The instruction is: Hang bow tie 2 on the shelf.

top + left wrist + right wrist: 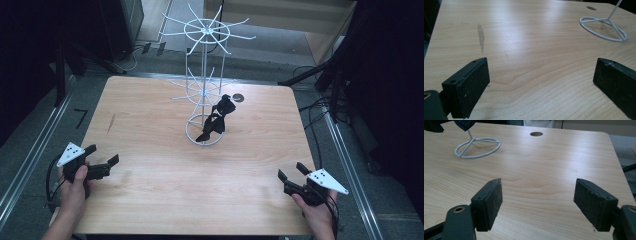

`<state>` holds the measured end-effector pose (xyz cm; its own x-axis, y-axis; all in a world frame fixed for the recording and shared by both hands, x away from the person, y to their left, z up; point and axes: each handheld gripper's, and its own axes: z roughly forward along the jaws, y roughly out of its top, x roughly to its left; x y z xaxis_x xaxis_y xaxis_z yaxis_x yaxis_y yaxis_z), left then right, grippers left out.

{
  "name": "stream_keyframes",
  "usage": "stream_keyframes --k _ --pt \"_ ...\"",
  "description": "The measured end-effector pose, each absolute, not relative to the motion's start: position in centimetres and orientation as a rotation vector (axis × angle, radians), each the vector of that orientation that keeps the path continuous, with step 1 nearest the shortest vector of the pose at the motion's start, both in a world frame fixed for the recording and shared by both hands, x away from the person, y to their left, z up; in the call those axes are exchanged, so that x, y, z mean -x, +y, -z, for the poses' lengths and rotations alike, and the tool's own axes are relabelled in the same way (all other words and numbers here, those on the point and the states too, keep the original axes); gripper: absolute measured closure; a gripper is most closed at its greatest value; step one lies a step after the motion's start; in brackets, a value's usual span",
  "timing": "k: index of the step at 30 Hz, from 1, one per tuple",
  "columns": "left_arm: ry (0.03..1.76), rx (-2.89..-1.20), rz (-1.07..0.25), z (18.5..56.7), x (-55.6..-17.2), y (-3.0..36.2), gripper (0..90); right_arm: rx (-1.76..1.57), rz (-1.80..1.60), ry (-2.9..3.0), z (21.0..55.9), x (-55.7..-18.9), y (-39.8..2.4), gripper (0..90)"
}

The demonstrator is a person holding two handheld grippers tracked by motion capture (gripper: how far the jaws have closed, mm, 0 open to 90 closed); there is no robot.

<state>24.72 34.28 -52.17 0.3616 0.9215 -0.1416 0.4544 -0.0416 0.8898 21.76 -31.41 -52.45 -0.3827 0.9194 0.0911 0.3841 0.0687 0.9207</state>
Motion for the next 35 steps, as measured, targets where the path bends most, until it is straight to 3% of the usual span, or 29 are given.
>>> stream_keyframes --k 35 --pt "1.259 -1.683 -0.586 52.2 -25.1 34.3 0.0 -1.372 -1.231 1.760 53.1 -19.9 -33.6 24.4"
